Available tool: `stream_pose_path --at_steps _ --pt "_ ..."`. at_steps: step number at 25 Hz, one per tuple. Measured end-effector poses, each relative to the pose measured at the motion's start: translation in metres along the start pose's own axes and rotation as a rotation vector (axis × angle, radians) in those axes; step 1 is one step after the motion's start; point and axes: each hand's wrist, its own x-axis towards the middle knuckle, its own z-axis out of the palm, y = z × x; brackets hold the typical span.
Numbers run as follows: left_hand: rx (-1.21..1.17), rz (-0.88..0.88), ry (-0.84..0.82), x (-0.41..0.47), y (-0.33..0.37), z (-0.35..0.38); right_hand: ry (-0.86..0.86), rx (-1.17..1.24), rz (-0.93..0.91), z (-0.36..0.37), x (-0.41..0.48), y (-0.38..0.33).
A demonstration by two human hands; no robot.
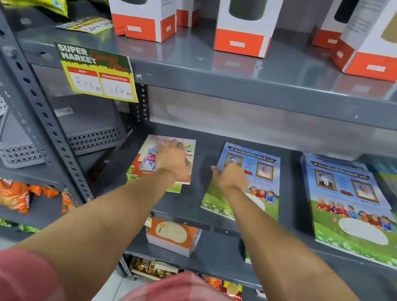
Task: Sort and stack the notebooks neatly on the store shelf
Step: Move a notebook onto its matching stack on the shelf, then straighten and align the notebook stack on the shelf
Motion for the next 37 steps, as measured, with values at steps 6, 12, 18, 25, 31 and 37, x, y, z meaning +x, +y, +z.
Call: stream_pose_path --at_steps 6,12,18,25,31,37 --pt "-0.291 -0.013 -0.336 -0.034 0.112 0.035 -0.019 -0.263 0.341 -0.014 0.001 0.103" --pt "-0.695 -0.213 -0.398 -0.004 0.111 0.041 -0.051 -0.017 0.283 -0.026 0.006 0.129" --pt "-1.279 -0.213 -0.071 0.01 0.138 0.012 0.034 0.225 0.108 -0.088 0.028 0.139" --pt "-1.385 -0.142 -0.235 -0.03 0.287 0.002 0.372 0.047 0.189 -0.192 0.028 0.257" --pt "-0.628 -0.027 -0.34 -0.067 0.333 0.012 0.2 -0.108 0.314 -0.172 0.004 0.34" --pt "-1.232 -0.203 -0.662 -0.044 0.334 0.017 0.042 0.405 0.535 -0.21 0.041 0.374"
